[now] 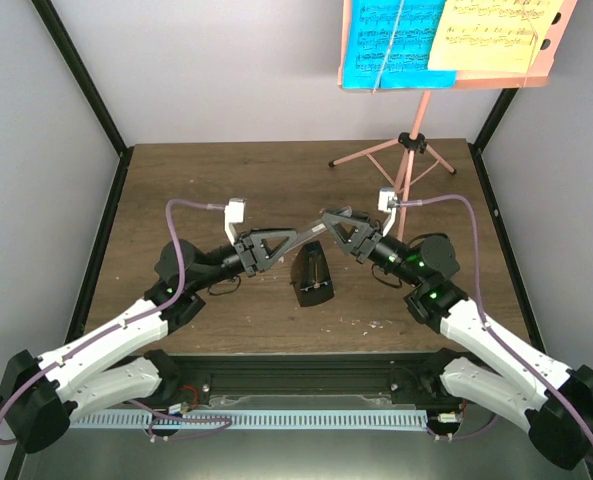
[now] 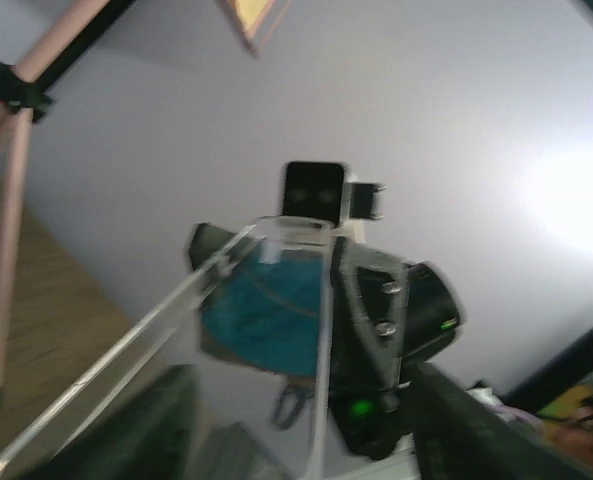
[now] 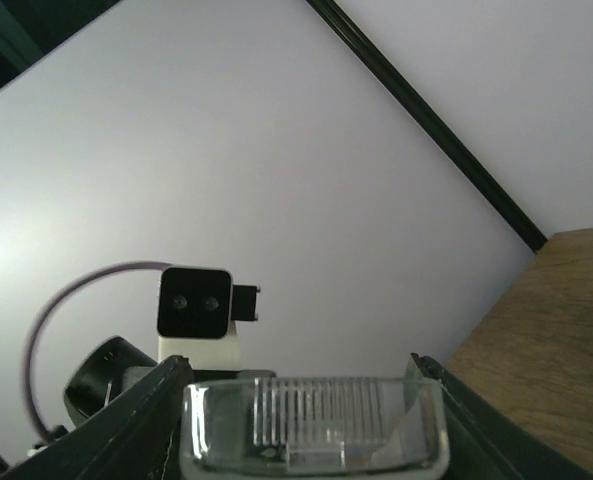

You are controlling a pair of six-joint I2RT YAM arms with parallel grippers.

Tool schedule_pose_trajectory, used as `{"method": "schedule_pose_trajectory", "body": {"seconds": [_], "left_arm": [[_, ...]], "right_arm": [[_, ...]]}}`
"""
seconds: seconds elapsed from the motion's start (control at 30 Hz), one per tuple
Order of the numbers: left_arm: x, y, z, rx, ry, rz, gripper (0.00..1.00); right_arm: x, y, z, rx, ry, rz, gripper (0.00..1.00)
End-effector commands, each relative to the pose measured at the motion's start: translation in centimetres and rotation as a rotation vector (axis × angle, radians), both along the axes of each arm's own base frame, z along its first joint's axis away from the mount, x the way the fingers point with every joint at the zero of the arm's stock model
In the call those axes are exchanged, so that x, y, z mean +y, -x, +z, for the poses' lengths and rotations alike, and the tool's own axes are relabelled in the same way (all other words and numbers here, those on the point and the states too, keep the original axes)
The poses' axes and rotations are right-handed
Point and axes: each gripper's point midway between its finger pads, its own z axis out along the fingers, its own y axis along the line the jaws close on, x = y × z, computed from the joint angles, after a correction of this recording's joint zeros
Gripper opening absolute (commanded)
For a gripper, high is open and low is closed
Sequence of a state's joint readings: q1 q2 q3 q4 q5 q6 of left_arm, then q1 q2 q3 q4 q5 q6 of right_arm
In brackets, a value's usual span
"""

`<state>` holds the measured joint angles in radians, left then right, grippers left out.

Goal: Pack up the instrument practice props

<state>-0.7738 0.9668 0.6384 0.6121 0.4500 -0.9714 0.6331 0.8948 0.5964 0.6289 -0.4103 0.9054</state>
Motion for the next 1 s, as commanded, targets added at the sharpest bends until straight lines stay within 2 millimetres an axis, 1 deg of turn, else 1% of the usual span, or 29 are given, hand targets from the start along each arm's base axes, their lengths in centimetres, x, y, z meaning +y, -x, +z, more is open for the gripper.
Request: {"method": "schedule_pose_trajectory", "body": {"seconds": [0.0,0.03,0.07,0.1,0.13,0.17,0.27,0.33,0.4,0.43,0.5,0.57,0.6,0.67,0.73,0.77,0.83,0.97], "left_arm": [[1.0,-1.1,-0.2,-0.033,-0.136,0.08,0.69],[1.8,-1.8,-0.9,-0.029,-0.201,0.119,0.76],[2.7,-2.6,-1.1,-0.036,-0.257,0.159,0.8],[3.9,-3.4,-1.7,-0.026,-0.318,0.198,0.83],[5.1,-4.3,-1.8,-0.03,-0.368,0.239,0.85],[6.4,-5.1,-2.6,-0.01,-0.429,0.268,0.87],[10.2,-7.8,-2.6,-0.022,-0.514,0.377,0.87],[12.0,-9.2,-2.6,-0.052,-0.564,0.451,0.87],[13.4,-10.5,-2.9,-0.084,-0.625,0.535,0.88],[14.2,-11.1,-3.5,-0.106,-0.673,0.583,0.87],[15.8,-12.3,-4.7,-0.125,-0.76,0.68,0.88],[17.5,-13.1,-5.8,-0.122,-0.84,0.761,0.88],[18.0,-13.2,-6.0,-0.114,-0.87,0.777,0.88],[18.3,-13.1,-6.3,-0.129,-0.891,0.789,0.88],[17.9,-12.8,-6.0,-0.165,-0.879,0.77,0.88],[17.7,-12.6,-5.9,-0.179,-0.874,0.759,0.88],[17.7,-12.5,-6.1,-0.182,-0.877,0.755,0.88],[17.9,-12.5,-6.6,-0.176,-0.898,0.76,0.88]], "right_arm": [[-1.0,0.5,0.3,-0.085,0.105,-0.09,0.44],[-1.3,0.5,-0.9,-0.083,0.157,-0.113,0.44],[-1.7,0.5,-2.1,-0.081,0.209,-0.137,0.44],[-2.1,0.5,-3.2,-0.083,0.257,-0.159,0.44],[-2.6,0.8,-4.0,-0.085,0.294,-0.182,0.44],[-3.0,1.1,-4.9,-0.085,0.329,-0.196,0.43],[-3.8,2.0,-7.4,-0.077,0.41,-0.228,0.42],[-4.2,2.2,-9.6,-0.051,0.471,-0.261,0.41],[-4.1,2.2,-11.9,-0.014,0.54,-0.284,0.41],[-3.6,2.5,-13.2,-0.002,0.584,-0.278,0.41],[-3.1,2.2,-15.1,0.022,0.669,-0.315,0.41],[-2.9,1.8,-16.4,0.038,0.752,-0.37,0.4],[-2.6,1.7,-16.7,0.034,0.782,-0.391,0.4],[-2.1,1.7,-16.9,0.007,0.808,-0.425,0.4],[-1.5,1.7,-17.0,-0.025,0.815,-0.438,0.4],[-1.2,1.6,-17.4,-0.035,0.828,-0.442,0.4],[-0.9,1.4,-18.0,-0.046,0.842,-0.466,0.4],[-0.4,1.3,-17.5,-0.096,0.815,-0.494,0.39]]}}
